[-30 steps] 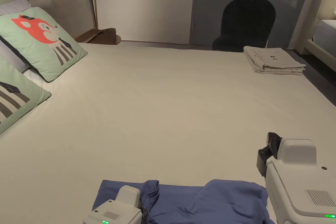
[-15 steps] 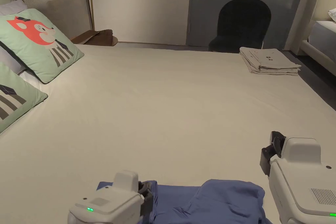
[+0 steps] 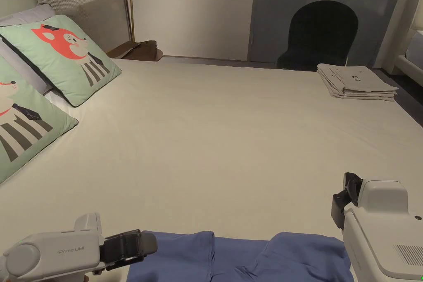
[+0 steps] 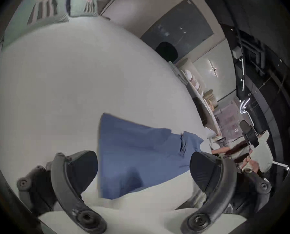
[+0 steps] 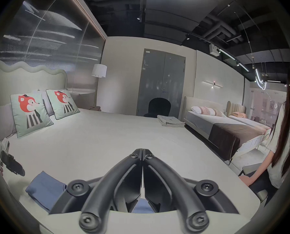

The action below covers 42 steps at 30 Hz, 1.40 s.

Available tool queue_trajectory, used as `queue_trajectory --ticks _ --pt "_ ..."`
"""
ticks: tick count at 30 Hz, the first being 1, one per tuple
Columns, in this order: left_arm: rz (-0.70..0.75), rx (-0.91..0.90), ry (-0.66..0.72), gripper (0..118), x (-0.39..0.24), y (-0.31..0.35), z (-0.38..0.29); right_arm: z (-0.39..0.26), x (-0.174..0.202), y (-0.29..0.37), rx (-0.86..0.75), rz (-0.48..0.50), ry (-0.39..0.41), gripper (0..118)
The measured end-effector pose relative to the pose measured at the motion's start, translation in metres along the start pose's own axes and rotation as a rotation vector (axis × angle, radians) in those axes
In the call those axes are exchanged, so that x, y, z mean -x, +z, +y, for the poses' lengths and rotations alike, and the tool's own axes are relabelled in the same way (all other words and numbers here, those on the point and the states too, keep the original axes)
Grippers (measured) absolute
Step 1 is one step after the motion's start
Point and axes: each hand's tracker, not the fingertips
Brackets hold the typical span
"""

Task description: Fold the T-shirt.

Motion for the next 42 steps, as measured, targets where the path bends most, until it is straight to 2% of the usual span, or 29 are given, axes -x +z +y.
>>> queue_trajectory --ticks 6,11,12,14,17,18,20,21,27,31,34,42 --pt "-0.048 0.072 0.116 108 0.047 -0.018 -0.005 0.000 0.010 -0.004 0.007 0.016 0.012 0" --pt "-0.116 0.092 0.152 95 0.057 -0.035 -0.003 -0.001 0.013 -0.006 0.016 0.021 0.025 0" --pt "-0.116 0.094 0.154 84 0.057 -0.039 -0.003 -0.002 0.013 -0.006 0.018 0.021 0.024 0" --pt "-0.100 0.114 0.155 69 0.054 -0.050 -0.003 -0.003 0.012 -0.006 0.023 0.018 0.023 0" --pt "-0.090 0.124 0.118 59 0.046 -0.059 -0.003 -0.004 0.010 -0.006 0.026 0.013 0.026 0" --pt "-0.092 0.121 0.118 49 0.044 -0.059 -0.004 -0.004 0.010 -0.006 0.025 0.011 0.026 0" --pt "-0.074 0.114 0.133 17 0.042 -0.062 -0.004 -0.004 0.007 -0.007 0.027 0.007 0.023 0" --pt "-0.069 0.108 0.131 13 0.042 -0.064 -0.006 -0.004 0.006 -0.007 0.028 0.005 0.021 0" --pt "-0.055 0.087 0.113 10 0.037 -0.057 -0.006 -0.005 0.003 -0.007 0.029 0.000 0.015 0" --pt "-0.025 0.078 0.034 9 0.024 -0.043 0.000 -0.002 0.002 -0.006 0.025 0.002 0.018 0" --pt "0.030 0.064 -0.032 9 0.018 -0.026 0.006 0.000 0.002 -0.005 0.015 0.004 0.011 0" --pt "0.202 0.019 -0.085 10 0.034 0.020 0.025 0.002 0.002 0.000 0.002 0.025 0.004 0"
